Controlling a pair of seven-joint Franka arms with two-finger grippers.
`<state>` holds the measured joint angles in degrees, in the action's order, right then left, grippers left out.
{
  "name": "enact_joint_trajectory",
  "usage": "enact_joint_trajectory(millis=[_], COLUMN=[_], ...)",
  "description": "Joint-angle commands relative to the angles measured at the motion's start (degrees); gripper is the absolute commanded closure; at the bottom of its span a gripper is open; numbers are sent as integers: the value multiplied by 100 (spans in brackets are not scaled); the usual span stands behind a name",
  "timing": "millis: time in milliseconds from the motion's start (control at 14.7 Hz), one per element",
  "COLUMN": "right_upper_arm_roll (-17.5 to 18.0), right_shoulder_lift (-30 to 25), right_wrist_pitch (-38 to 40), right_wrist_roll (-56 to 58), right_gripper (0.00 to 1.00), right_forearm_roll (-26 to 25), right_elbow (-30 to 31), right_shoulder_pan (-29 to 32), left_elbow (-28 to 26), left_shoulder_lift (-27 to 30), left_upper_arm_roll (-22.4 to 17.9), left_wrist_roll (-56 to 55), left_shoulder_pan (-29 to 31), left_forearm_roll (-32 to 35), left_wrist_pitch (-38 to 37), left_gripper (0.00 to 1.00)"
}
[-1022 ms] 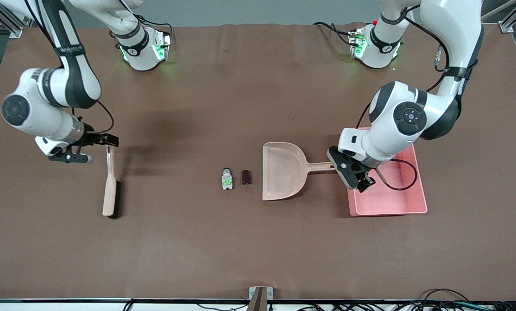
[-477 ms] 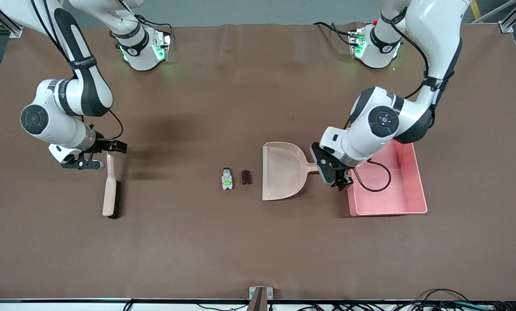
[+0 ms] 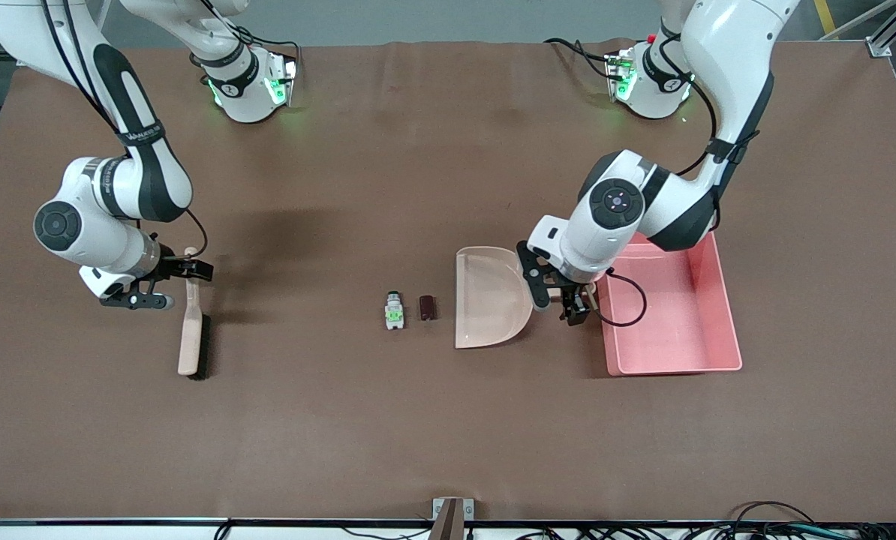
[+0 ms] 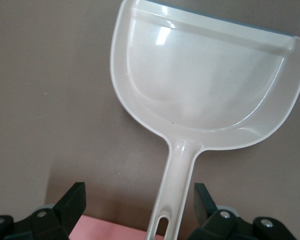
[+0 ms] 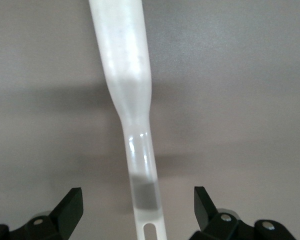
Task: Clean e-waste and dump in bin
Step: 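Grasp the dustpan handle with the left gripper while the right gripper grasps the brush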
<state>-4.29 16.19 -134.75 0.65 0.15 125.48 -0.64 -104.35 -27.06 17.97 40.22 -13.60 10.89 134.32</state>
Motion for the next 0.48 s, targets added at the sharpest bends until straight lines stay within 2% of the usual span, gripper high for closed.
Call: enact_joint_trajectory(millis=[0, 272, 409], right_upper_arm_roll=[43, 51, 51], right_shoulder_lift=[59, 138, 147], right_wrist_pitch=[-34, -96, -131], right_wrist_roll=[32, 32, 23], right_gripper=[10, 27, 29], right_forearm_roll=[-103, -94, -103], right_elbow=[-58, -58, -67], right_shoulder_pan=[90, 90, 90], left_elbow=[20, 108, 222], left_shoulder_lift=[-80, -220, -334], left_upper_arm_roll=[5, 5, 14], left_wrist_roll=[-76, -94, -146], left_shoulder_pan=[-142, -274, -292], left_forearm_roll=[264, 774, 845], left_wrist_pitch=[-11, -291, -546], left_gripper=[5, 5, 5])
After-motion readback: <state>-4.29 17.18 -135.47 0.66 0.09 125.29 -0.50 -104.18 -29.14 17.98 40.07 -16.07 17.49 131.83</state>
